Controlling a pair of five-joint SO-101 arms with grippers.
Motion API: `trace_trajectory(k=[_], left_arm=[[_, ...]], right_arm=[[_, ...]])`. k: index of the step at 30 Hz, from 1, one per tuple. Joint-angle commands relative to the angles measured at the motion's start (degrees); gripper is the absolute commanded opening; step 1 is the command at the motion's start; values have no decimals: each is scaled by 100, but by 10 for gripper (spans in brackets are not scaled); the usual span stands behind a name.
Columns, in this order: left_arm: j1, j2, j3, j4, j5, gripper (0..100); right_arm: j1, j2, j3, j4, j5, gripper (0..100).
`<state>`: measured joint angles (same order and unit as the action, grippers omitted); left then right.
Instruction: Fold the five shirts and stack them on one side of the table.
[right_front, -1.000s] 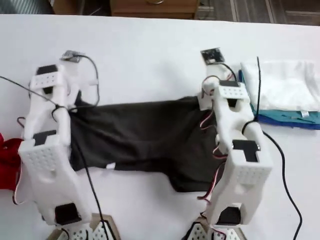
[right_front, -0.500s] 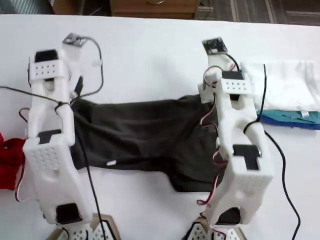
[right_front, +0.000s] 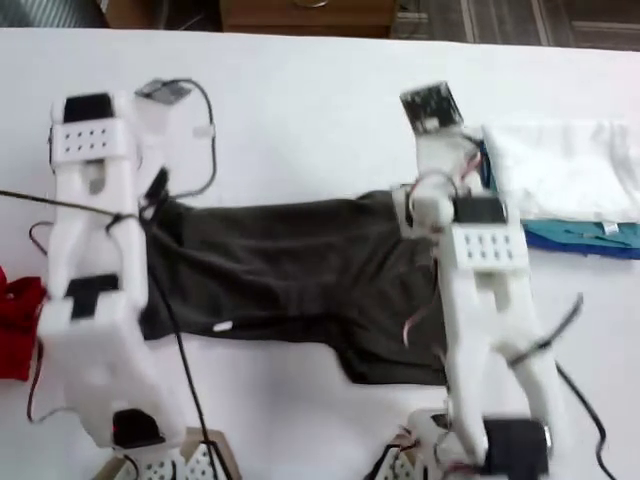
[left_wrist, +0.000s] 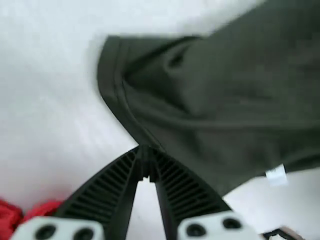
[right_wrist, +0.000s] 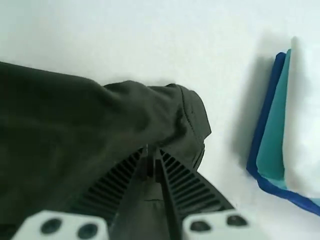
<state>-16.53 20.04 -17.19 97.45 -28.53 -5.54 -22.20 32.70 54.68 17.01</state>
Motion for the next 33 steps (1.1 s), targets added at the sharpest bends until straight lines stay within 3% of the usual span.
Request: trace_trajectory(k=[1, 5, 8, 14, 18, 27, 33], left_arm=[[-9, -1793, 2202, -826, -158, 26], [70, -3024, 4699, -2101, -158, 25], [149, -3244, 5604, -2787, -79, 25], [651, -3244, 5807, -3042, 422, 25], [844, -3244, 6097, -3051, 360, 25], [-360, -3244, 6844, -3508, -782, 25], [-571, -3235, 6651, -3587, -905, 25]], right_arm=[[-22, -655, 677, -145, 9, 19], [-22, -664, 1046, -136, 105, 19], [-66, -681, 1284, -101, 281, 19], [-48, -708, 2092, -207, 589, 20], [40, -664, 2347, -655, 580, 20], [119, -655, 2549, -664, 756, 20], [259, -655, 2813, -708, 1011, 20]])
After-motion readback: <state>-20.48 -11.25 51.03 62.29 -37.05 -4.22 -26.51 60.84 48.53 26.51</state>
